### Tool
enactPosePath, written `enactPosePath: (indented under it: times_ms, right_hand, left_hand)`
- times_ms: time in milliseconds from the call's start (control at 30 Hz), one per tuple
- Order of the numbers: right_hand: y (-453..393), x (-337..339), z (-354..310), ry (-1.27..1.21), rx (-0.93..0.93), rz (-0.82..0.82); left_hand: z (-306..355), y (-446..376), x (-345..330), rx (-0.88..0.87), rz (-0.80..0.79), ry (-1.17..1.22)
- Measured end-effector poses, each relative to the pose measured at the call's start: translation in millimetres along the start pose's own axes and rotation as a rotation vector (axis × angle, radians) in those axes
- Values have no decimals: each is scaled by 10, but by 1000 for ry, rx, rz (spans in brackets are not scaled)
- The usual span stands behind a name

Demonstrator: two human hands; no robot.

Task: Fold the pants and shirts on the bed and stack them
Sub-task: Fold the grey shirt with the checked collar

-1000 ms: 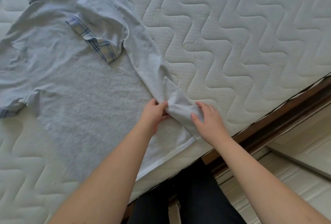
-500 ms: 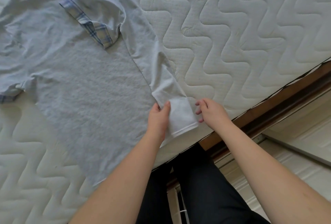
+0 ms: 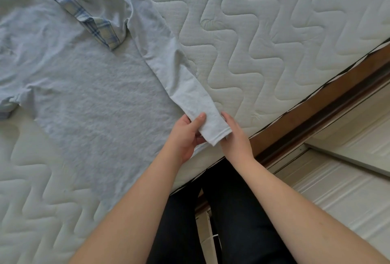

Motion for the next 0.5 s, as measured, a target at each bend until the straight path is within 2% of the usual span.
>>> enactPosePath:
  times_ms: [33, 100, 167, 300, 367, 500]
  right_hand:
    - [-20, 35, 5, -33, -18, 52]
    - [-29, 159, 59, -31, -55, 174]
    - [-9, 243, 156, 20, -101, 212]
    - [-34, 199, 334, 275, -133, 113]
    - [-63, 169, 388, 324, -184, 63]
    - [-120, 264, 368, 319, -172, 128]
  left_hand:
    - [2, -19, 24, -37, 34, -46]
    - [-20, -78, 169, -124, 223, -237]
    - [-72, -117, 243, -138, 380, -396]
    - [-64, -177, 325, -114, 509, -480]
    - [20, -190, 404, -138, 557, -486]
    - [205, -288, 488, -139, 556, -364]
Point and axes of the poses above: each hand's wrist, its own y-axis away from the middle knuckle, its own x-axis out of the back of the hand, z = x × y, the point moved 8 cm from there along -y, towards the middle knuckle, and after that the axes turned 7 degrees about z, right-handed, at the moved point
